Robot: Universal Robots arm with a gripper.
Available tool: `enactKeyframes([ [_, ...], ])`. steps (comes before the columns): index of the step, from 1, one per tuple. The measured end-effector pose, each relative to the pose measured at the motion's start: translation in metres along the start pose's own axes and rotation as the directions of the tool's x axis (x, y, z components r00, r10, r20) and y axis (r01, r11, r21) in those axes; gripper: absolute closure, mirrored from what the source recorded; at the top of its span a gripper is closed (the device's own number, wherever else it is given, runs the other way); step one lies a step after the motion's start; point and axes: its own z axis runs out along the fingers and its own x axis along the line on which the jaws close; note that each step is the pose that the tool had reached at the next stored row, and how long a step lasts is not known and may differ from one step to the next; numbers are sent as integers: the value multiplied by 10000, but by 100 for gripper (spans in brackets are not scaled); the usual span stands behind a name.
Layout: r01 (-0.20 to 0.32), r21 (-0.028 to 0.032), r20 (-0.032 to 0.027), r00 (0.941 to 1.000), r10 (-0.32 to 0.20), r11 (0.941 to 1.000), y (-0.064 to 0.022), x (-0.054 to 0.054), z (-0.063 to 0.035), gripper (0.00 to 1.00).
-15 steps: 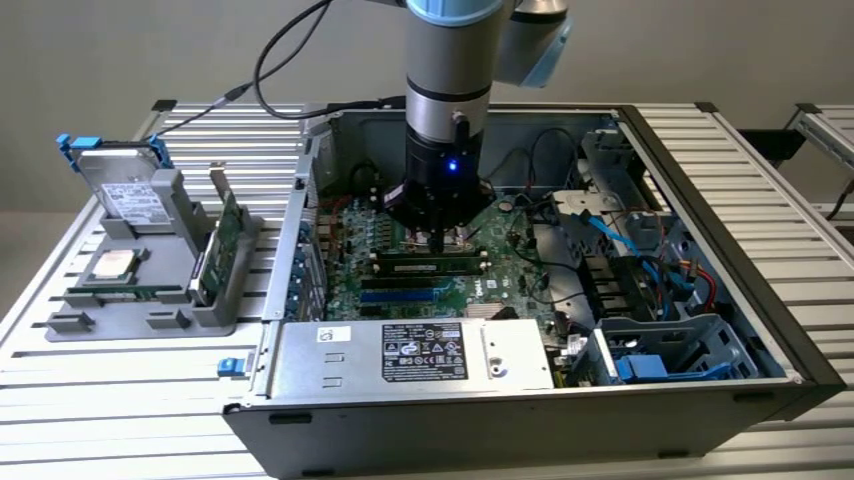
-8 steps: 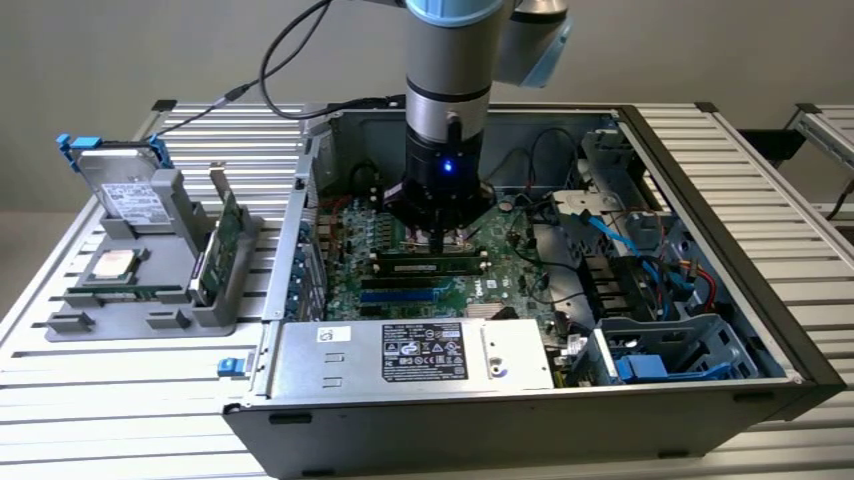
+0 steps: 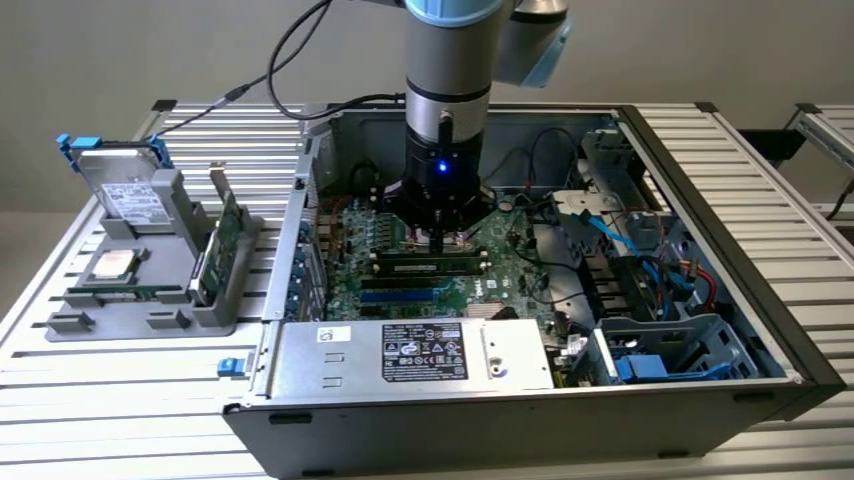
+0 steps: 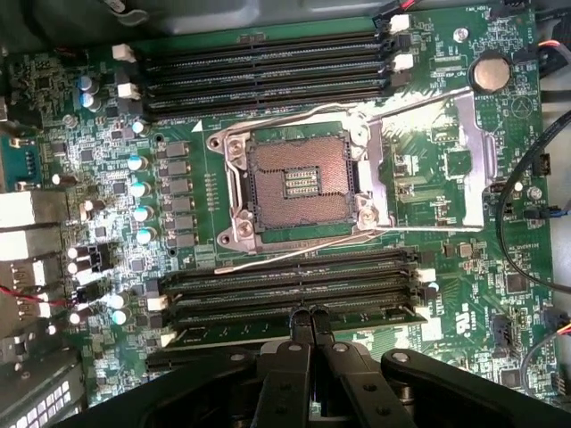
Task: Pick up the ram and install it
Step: 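Press down the ram until it locks into place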
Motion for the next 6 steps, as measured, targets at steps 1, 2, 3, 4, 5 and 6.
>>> enactKeyframes([
  [1, -1, 0, 0, 10000, 1, 10000, 0, 0, 0, 90],
  [2, -1, 1, 0, 10000, 1, 10000, 0, 0, 0, 90],
  [3, -1, 3, -1, 10000, 1, 10000, 0, 0, -1, 90],
  [4, -1, 3, -1, 10000, 1, 10000, 0, 0, -1, 90],
  [5, -1, 3, -1, 10000, 1, 10000, 0, 0, -1, 90],
  [6, -1, 3, -1, 10000, 1, 10000, 0, 0, -1, 90],
])
